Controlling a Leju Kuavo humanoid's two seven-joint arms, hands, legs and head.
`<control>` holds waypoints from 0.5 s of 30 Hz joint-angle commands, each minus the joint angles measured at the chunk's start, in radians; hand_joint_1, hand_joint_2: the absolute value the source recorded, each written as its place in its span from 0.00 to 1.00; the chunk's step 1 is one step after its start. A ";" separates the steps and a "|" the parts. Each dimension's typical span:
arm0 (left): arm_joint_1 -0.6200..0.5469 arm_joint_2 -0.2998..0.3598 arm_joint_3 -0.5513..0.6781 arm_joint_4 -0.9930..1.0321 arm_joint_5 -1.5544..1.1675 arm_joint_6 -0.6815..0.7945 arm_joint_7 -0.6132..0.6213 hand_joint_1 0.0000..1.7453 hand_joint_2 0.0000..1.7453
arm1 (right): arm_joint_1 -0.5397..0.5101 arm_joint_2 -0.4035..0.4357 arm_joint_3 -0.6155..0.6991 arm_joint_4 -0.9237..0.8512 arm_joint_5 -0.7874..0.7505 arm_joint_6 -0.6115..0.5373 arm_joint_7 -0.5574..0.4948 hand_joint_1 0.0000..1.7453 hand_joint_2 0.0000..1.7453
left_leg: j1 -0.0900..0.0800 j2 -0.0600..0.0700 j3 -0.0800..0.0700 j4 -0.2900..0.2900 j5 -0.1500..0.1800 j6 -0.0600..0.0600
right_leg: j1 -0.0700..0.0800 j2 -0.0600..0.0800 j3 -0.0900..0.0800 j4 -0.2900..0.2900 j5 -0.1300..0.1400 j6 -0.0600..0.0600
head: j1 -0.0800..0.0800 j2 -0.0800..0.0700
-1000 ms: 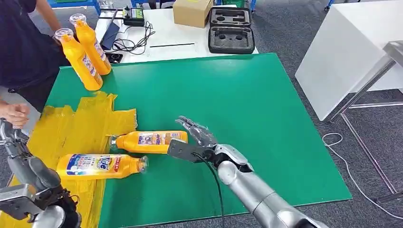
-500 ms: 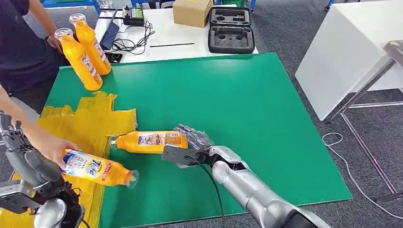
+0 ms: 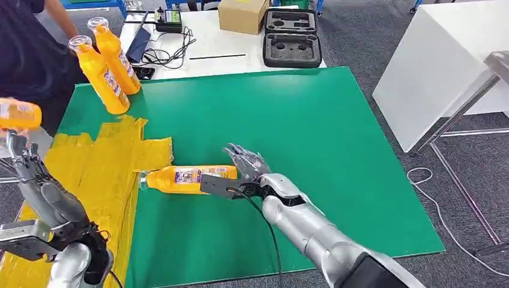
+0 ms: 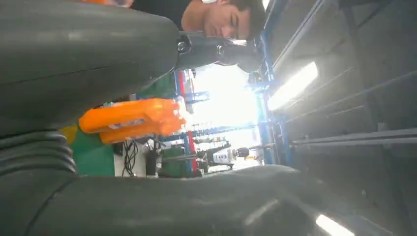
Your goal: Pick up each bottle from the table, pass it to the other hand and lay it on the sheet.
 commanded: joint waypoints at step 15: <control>-0.009 -0.024 -0.013 0.035 0.004 -0.035 0.001 0.00 0.00 | -0.036 0.011 0.044 0.084 0.009 -0.012 0.034 0.00 1.00 | 0.000 -0.002 0.001 0.000 -0.001 -0.001 | 0.000 -0.002 0.001 0.000 -0.001 -0.001 | 0.000 0.000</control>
